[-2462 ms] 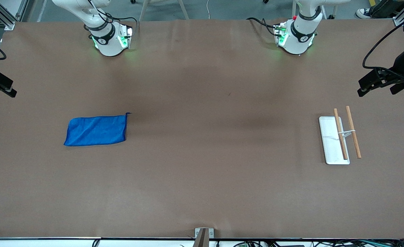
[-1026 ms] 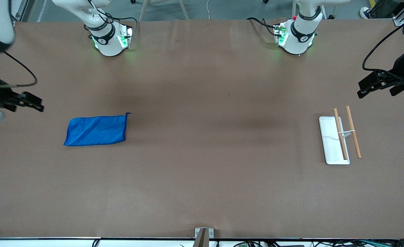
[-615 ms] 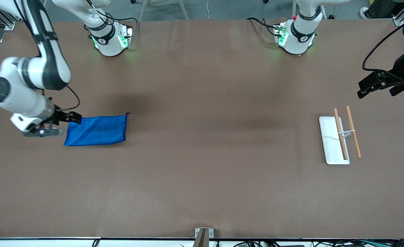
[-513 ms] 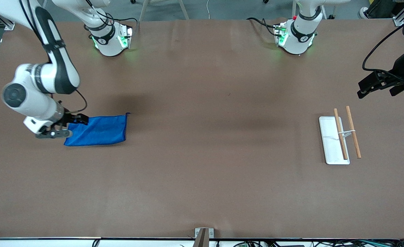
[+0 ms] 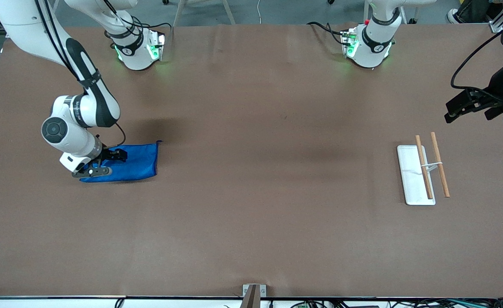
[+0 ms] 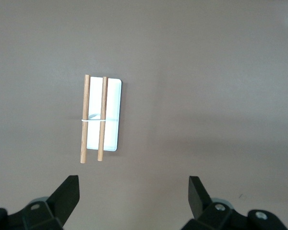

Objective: Right arm passes towel to left arm to hang
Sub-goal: 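Reach the right gripper down to the blue towel's edge, then grasp the towel edge with the right gripper and lift it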

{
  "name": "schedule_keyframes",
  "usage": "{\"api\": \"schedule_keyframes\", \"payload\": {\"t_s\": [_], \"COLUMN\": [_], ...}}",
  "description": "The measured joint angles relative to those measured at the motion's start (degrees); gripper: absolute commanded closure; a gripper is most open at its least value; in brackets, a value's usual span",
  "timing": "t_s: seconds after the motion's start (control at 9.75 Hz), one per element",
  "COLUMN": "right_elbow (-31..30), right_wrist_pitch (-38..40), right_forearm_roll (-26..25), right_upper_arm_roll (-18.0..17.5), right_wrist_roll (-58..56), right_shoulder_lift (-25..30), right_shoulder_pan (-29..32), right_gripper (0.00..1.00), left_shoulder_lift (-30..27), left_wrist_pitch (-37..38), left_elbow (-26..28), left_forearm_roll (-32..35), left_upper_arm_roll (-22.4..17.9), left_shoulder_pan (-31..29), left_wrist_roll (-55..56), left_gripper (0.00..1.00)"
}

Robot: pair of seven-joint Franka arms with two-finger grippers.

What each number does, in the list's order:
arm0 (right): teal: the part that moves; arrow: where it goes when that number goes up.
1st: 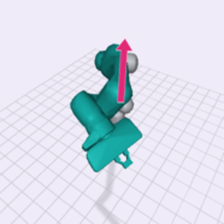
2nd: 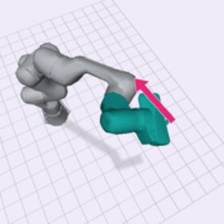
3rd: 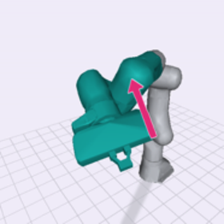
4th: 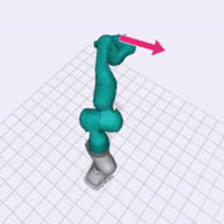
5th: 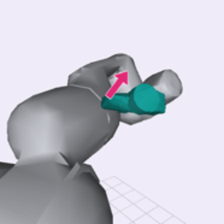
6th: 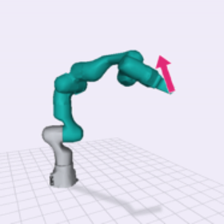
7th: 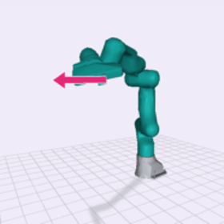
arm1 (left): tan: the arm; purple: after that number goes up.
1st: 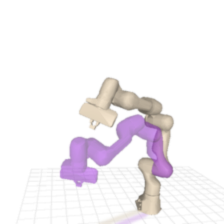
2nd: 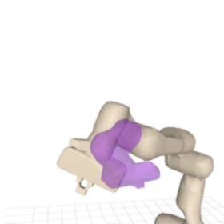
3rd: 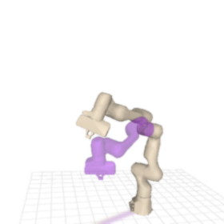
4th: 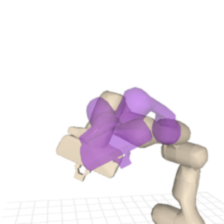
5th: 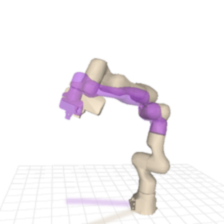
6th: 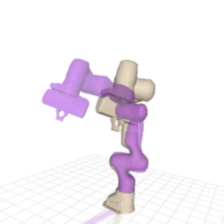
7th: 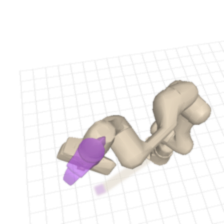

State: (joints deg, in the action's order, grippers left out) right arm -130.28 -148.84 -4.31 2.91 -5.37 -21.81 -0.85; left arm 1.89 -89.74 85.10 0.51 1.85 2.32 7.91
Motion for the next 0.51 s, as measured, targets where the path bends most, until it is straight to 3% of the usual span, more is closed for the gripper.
{"api": "schedule_keyframes", "payload": {"t_s": [0.1,0.21,0.31,0.51], "right_elbow": [-0.6,-0.8,-0.9,-0.8], "right_wrist_pitch": [-1.6,-2.3,-2.5,-2.5], "right_forearm_roll": [0.0,0.0,0.0,0.0], "right_upper_arm_roll": [0.0,0.0,0.0,0.0], "right_wrist_roll": [0.0,0.0,0.0,0.0], "right_shoulder_lift": [-0.9,-1.5,-1.8,-1.8], "right_shoulder_pan": [0.0,0.0,0.0,0.0], "right_gripper": [0.00,0.08,0.24,0.67], "left_shoulder_lift": [0.0,0.0,0.0,0.0], "left_wrist_pitch": [0.0,0.0,0.0,0.0], "left_elbow": [0.0,0.0,0.0,0.0], "left_forearm_roll": [0.0,0.0,0.0,0.0], "left_upper_arm_roll": [0.0,0.0,0.0,0.0], "left_shoulder_pan": [0.0,0.0,0.0,0.0], "left_wrist_roll": [0.0,0.0,0.0,0.0], "left_gripper": [0.00,0.00,0.00,0.00]}}
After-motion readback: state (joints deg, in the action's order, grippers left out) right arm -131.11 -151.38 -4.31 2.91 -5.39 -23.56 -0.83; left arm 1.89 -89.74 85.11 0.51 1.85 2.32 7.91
